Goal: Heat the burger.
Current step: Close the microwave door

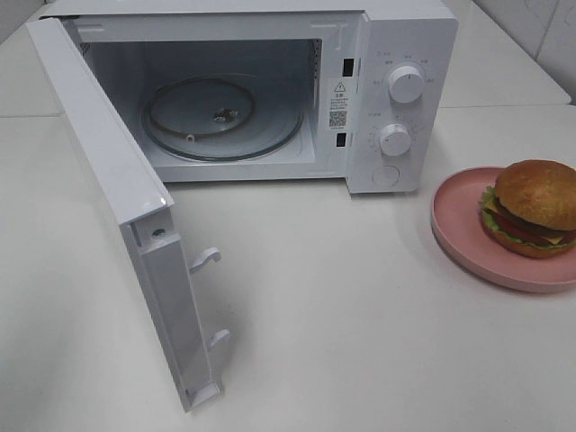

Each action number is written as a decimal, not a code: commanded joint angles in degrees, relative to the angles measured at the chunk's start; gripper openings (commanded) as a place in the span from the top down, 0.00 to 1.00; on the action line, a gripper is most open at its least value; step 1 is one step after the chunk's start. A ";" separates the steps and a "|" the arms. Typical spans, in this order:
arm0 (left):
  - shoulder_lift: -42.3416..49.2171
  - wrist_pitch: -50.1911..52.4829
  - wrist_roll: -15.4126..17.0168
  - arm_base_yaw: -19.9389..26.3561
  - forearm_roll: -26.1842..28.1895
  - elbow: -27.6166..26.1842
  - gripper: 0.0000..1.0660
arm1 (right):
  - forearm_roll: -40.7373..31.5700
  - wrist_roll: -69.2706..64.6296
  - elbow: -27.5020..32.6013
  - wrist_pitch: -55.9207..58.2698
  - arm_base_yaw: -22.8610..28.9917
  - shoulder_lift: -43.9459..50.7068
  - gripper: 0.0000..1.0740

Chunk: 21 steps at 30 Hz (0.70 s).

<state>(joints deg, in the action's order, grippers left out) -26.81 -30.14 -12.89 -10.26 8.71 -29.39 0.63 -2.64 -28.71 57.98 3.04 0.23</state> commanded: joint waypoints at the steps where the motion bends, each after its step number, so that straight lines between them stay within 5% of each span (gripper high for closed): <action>1: -5.90 5.73 -0.46 0.11 0.74 -0.29 1.00 | 0.52 -0.34 0.11 -0.63 0.00 1.55 0.34; 3: -15.70 14.09 -0.46 0.11 0.92 -0.29 1.00 | 0.52 -0.34 0.11 -0.63 0.00 1.55 0.34; 9: -24.41 22.80 -0.46 -0.34 0.92 -0.34 1.00 | 0.52 -0.34 0.11 -0.63 0.00 1.55 0.34; 15: -38.67 39.82 -0.40 -6.70 0.63 -0.46 1.00 | 0.52 -0.34 0.11 -0.63 0.00 1.55 0.34; 21: -47.61 43.83 -0.17 -10.54 -0.11 -3.04 1.00 | 0.52 -0.34 0.11 -0.63 0.00 1.55 0.34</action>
<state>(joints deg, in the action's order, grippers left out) -71.28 11.40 -13.24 -19.19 9.05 -30.60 0.63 -2.64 -28.71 57.98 3.04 0.23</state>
